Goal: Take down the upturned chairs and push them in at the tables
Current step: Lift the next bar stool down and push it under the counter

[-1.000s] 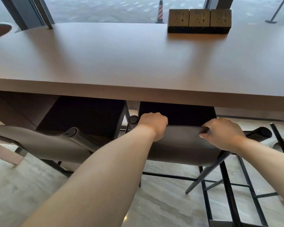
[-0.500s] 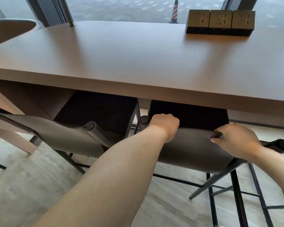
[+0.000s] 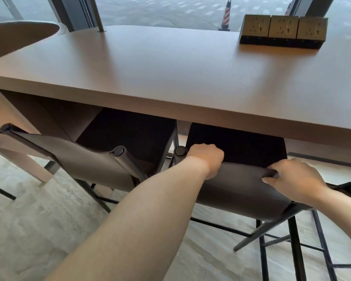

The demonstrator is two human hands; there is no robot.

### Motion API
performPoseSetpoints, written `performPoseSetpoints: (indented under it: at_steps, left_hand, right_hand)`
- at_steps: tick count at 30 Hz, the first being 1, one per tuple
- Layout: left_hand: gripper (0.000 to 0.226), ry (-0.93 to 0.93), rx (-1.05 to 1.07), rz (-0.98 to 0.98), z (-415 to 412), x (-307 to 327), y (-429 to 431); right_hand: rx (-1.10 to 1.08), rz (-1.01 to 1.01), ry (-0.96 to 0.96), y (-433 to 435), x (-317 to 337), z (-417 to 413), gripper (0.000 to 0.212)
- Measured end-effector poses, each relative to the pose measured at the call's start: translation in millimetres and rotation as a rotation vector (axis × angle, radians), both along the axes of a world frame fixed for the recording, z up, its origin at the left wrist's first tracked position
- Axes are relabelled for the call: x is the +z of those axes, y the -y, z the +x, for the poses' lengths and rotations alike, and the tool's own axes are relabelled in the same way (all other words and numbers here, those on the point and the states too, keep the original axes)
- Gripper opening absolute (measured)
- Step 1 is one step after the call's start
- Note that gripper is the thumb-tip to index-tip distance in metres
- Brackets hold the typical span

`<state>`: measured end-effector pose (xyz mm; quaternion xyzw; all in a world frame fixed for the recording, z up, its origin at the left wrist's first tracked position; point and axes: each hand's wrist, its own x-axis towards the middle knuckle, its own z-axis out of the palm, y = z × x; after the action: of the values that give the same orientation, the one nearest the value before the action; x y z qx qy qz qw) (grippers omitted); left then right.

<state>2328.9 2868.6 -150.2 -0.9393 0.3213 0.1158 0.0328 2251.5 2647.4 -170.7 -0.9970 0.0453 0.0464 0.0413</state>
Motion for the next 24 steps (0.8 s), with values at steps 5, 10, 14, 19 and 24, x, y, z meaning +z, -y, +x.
performPoseSetpoints:
  at_steps: [5,10,14,19,24]
  left_hand:
    - [0.029,-0.009,0.011,0.001,-0.1,-0.3,-1.3]
    - [0.027,-0.017,0.002,0.007,3.7,-1.6,-1.6]
    - [0.018,-0.050,-0.015,0.011,7.3,0.7,-9.8]
    - [0.017,0.018,0.001,0.211,9.5,7.2,-23.7]
    - [0.028,-0.014,0.045,0.351,8.3,9.4,-20.7]
  right_hand:
    - [0.007,0.026,-0.023,-1.8,2.5,0.7,0.011]
    - [0.002,0.049,-0.048,-2.8,5.3,3.2,0.015]
    - [0.022,0.039,-0.154,3.2,13.3,5.5,0.012]
    - [-0.003,-0.315,-0.370,36.1,22.9,-4.3,0.019]
    - [-0.111,-0.385,-0.466,62.7,26.5,-16.3,0.026]
